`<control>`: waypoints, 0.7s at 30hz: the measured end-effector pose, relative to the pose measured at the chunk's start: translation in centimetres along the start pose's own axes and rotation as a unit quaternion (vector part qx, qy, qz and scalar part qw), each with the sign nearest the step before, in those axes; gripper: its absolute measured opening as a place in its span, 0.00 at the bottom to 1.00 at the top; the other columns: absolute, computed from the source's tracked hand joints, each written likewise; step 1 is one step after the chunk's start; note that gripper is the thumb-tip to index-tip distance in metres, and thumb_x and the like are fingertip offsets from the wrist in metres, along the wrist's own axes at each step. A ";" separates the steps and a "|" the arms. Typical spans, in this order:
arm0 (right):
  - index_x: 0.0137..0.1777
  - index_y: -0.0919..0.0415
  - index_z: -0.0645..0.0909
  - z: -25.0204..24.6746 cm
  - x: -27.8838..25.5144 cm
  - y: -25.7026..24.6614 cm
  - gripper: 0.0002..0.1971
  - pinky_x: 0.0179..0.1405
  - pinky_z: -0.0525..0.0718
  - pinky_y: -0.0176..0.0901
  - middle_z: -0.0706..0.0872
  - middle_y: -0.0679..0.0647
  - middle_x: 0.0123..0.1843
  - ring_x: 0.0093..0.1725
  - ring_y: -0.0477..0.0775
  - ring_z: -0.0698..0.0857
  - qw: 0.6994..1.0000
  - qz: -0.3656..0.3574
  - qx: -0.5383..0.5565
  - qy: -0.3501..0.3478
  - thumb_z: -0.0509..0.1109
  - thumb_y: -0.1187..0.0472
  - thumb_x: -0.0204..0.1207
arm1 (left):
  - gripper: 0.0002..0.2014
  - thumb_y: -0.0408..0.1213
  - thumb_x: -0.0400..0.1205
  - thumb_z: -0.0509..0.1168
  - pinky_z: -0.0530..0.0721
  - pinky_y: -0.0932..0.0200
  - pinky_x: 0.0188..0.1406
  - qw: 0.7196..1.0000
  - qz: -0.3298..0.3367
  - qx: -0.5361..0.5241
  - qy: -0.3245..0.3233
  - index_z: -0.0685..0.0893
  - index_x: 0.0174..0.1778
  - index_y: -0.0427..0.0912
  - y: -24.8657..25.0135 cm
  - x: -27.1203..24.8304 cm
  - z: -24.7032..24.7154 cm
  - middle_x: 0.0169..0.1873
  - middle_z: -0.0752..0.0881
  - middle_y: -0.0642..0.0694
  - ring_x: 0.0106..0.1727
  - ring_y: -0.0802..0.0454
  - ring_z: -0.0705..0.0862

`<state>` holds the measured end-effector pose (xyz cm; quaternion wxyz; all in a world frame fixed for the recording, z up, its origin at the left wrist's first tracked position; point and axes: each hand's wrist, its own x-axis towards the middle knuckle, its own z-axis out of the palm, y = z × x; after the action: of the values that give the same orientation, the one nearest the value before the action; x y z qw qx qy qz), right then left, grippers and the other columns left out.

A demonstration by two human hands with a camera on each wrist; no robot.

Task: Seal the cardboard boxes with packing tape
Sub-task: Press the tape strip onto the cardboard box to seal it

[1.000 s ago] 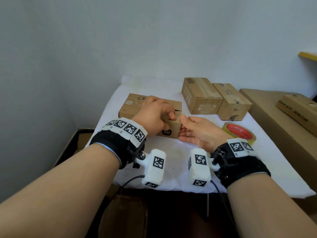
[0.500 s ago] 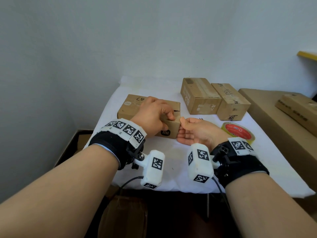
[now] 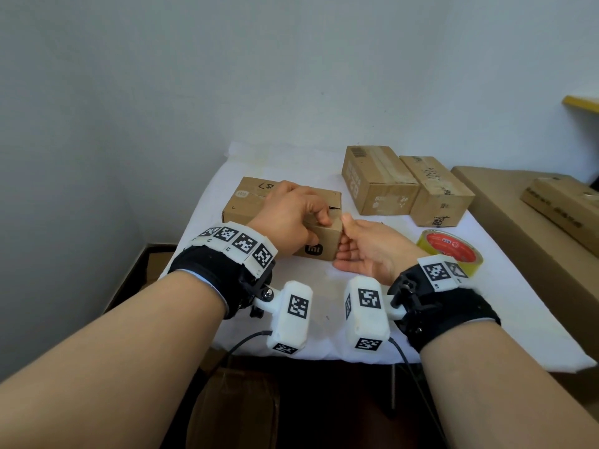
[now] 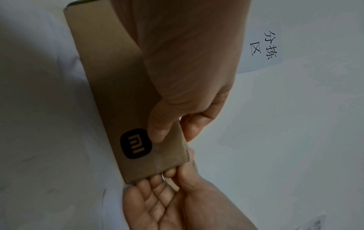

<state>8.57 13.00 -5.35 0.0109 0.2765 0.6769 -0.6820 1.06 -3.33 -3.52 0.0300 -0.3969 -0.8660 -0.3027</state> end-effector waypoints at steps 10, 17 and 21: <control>0.46 0.65 0.78 -0.7 -0.6 0.6 0.16 0.51 0.91 0.52 0.80 0.60 0.43 0.43 0.56 0.84 0.999 -0.025 0.018 -0.041 0.66 0.51 0.87 | 0.18 0.35 0.68 0.82 0.58 0.64 0.58 1.000 0.003 0.019 -0.002 0.87 0.50 0.56 0.1 -0.1 -0.1 0.61 0.84 0.61 0.67 0.50 0.69; 0.48 0.66 0.79 -1.4 -0.5 0.6 0.19 0.56 0.91 0.55 0.83 0.62 0.45 0.47 0.58 0.86 0.998 -0.022 0.031 -0.058 0.67 0.48 0.85 | 0.18 0.36 0.68 0.82 0.59 0.64 0.57 1.000 0.000 0.020 0.002 0.88 0.50 0.56 0.2 -0.1 -0.1 0.61 0.84 0.58 0.66 0.50 0.69; 0.48 0.64 0.80 -1.3 -0.4 0.9 0.16 0.58 0.90 0.54 0.81 0.58 0.44 0.46 0.55 0.84 0.996 -0.037 0.013 -0.074 0.73 0.49 0.80 | 0.18 0.36 0.68 0.81 0.60 0.62 0.60 1.000 0.001 0.028 0.001 0.87 0.50 0.56 0.2 0.0 0.0 0.61 0.83 0.59 0.67 0.50 0.69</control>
<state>9.77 14.00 -5.93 0.0318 0.1998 0.6751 -0.7094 1.19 -3.24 -3.38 0.0419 -0.3970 -0.8734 -0.2788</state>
